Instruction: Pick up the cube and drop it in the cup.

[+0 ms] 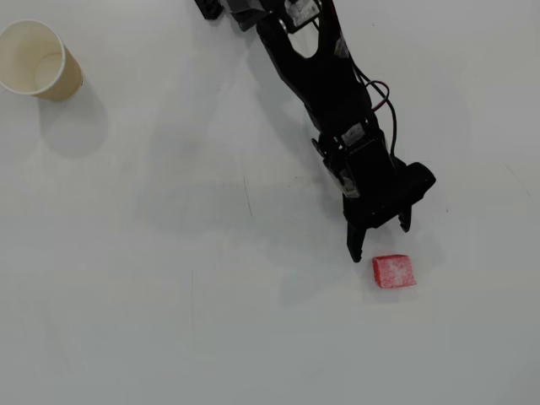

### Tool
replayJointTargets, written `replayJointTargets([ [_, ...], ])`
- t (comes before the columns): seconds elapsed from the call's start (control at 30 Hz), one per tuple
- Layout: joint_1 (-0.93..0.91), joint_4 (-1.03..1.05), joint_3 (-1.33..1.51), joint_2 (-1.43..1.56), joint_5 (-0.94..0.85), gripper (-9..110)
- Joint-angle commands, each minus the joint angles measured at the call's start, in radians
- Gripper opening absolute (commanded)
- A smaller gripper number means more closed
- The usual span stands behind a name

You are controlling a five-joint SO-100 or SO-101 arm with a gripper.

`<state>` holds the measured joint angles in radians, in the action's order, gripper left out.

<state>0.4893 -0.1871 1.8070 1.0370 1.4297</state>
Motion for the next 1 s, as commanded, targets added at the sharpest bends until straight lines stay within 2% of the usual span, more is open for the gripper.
replayJointTargets([
  [0.0, -0.008, -0.037, -0.160, 0.025, 0.011, 35],
  [0.97, -0.026, 0.029, -0.465, -0.209, 0.011, 35],
])
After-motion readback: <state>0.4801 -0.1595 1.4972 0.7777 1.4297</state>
